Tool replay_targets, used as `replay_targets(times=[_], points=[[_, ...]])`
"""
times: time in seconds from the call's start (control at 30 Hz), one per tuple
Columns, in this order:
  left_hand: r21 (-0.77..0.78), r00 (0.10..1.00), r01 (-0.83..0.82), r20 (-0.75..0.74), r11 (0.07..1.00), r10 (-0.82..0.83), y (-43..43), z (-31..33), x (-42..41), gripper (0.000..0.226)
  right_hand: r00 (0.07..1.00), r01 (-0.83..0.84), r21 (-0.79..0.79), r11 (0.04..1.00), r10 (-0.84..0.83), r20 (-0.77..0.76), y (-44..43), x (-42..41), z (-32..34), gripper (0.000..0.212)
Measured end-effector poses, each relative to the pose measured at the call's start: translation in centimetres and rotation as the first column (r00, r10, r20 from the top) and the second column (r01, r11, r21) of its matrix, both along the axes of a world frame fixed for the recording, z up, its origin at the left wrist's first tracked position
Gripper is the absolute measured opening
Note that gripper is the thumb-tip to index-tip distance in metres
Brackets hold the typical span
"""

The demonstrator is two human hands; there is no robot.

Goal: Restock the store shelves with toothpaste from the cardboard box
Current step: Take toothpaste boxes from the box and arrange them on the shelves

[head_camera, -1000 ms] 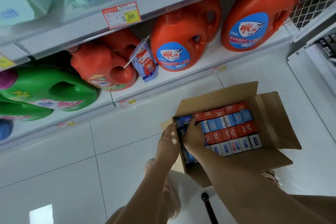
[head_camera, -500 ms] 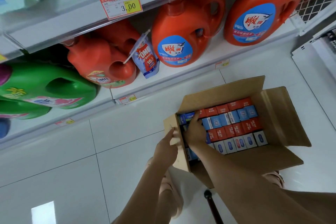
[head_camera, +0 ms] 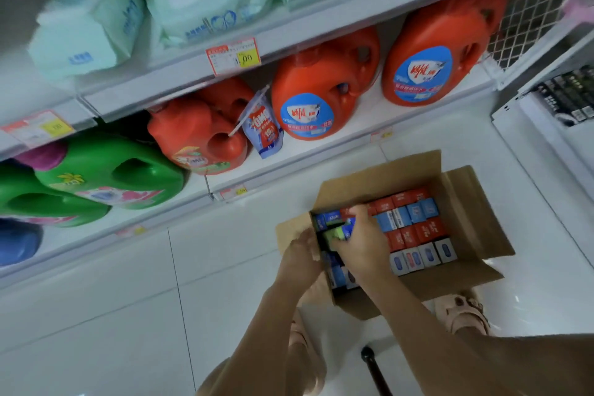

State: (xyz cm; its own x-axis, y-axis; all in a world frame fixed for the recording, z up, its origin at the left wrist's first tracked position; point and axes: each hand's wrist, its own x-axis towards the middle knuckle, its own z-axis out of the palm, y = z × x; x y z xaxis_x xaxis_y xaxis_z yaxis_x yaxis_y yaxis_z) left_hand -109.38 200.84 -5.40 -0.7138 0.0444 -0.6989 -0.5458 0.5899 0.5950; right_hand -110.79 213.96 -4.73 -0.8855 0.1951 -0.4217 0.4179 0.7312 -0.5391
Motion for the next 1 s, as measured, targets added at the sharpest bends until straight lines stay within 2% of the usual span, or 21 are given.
replay_targets(times=[0.13, 0.2, 0.27, 0.33, 0.4, 0.43, 0.53, 0.6, 0.67, 0.73, 0.77, 0.83, 0.9, 0.93, 0.97, 1.0], points=[[0.128, 1.0, 0.021, -0.005, 0.992, -0.021, 0.9, 1.3, 0.3, 0.097, 1.0, 0.018, -0.146, 0.989, -0.021, -0.02, 4.9, 1.0, 7.6, 0.047], [0.197, 0.999, 0.002, -0.043, 0.98, 0.007, 1.7, 5.7, 0.6, 0.084, 0.999, 0.043, -0.248, 0.968, -0.042, 0.009, 7.9, 0.9, 11.2, 0.04], [0.233, 0.992, -0.112, -0.028, 0.966, 0.122, 2.3, 9.2, 1.1, 0.062, 0.99, 0.135, -0.407, 0.903, -0.113, 0.079, 10.9, 0.5, 14.4, 0.034], [0.353, 0.951, -0.31, 0.113, 0.883, 0.288, 2.8, 11.4, 1.6, 0.066, 0.974, 0.226, -0.577, 0.785, -0.166, 0.157, 13.5, 0.2, 17.0, 0.029], [0.504, 0.897, -0.441, 0.271, 0.743, 0.349, 3.5, 13.1, 2.2, 0.071, 0.964, 0.262, -0.671, 0.694, -0.162, 0.21, 15.6, 0.1, 19.3, 0.023], [0.545, 0.889, -0.457, 0.297, 0.703, 0.348, 4.0, 13.7, 2.5, 0.072, 0.961, 0.272, -0.7, 0.66, -0.149, 0.233, 16.5, 0.2, 20.3, 0.019], [0.607, 0.921, -0.386, 0.217, 0.695, 0.323, 5.7, 16.7, 3.0, 0.085, 0.95, 0.306, -0.751, 0.586, -0.139, 0.279, 18.6, 0.5, 23.2, 0.009], [0.61, 0.954, -0.292, 0.135, 0.737, 0.266, 6.4, 18.7, 3.0, 0.098, 0.936, 0.352, -0.784, 0.512, -0.163, 0.313, 19.6, 0.8, 25.2, 0.006], [0.61, 0.981, -0.18, 0.055, 0.771, 0.185, 6.7, 21.1, 3.0, 0.089, 0.93, 0.368, -0.808, 0.461, -0.169, 0.327, 20.8, 1.2, 26.9, 0.011], [0.635, 0.984, -0.124, -0.021, 0.762, 0.177, 6.9, 23.6, 3.0, 0.068, 0.944, 0.329, -0.833, 0.446, -0.146, 0.295, 21.6, 1.4, 28.8, 0.014], [0.641, 0.978, -0.098, -0.079, 0.761, 0.193, 7.0, 24.9, 3.0, 0.066, 0.955, 0.296, -0.84, 0.455, -0.127, 0.267, 22.0, 1.4, 29.6, 0.013], [0.533, 0.94, 0.016, -0.297, 0.846, 0.17, 7.4, 27.7, 2.8, 0.089, 0.975, 0.221, -0.848, 0.481, -0.084, 0.207, 22.8, 1.3, 31.2, 0.016], [0.16, 0.847, 0.159, -0.53, 0.974, -0.051, 8.2, 30.3, 2.4, 0.111, 0.983, 0.182, -0.848, 0.498, -0.055, 0.178, 23.4, 1.0, 32.6, 0.027], [-0.064, 0.762, 0.225, -0.61, 0.972, -0.216, 8.9, 31.4, 2.4, 0.11, 0.984, 0.169, -0.845, 0.507, -0.046, 0.17, 23.6, 0.8, 33.4, 0.026], [-0.263, 0.668, 0.263, -0.645, 0.928, -0.371, 9.7, 32.4, 2.3, 0.105, 0.987, 0.152, -0.843, 0.516, -0.03, 0.16, 23.7, 0.7, 34.1, 0.022], [-0.384, 0.604, 0.281, -0.641, 0.88, -0.473, 10.5, 33.2, 2.3, 0.099, 0.988, 0.136, -0.838, 0.528, -0.014, 0.151, 23.6, 0.5, 34.9, 0.015]])
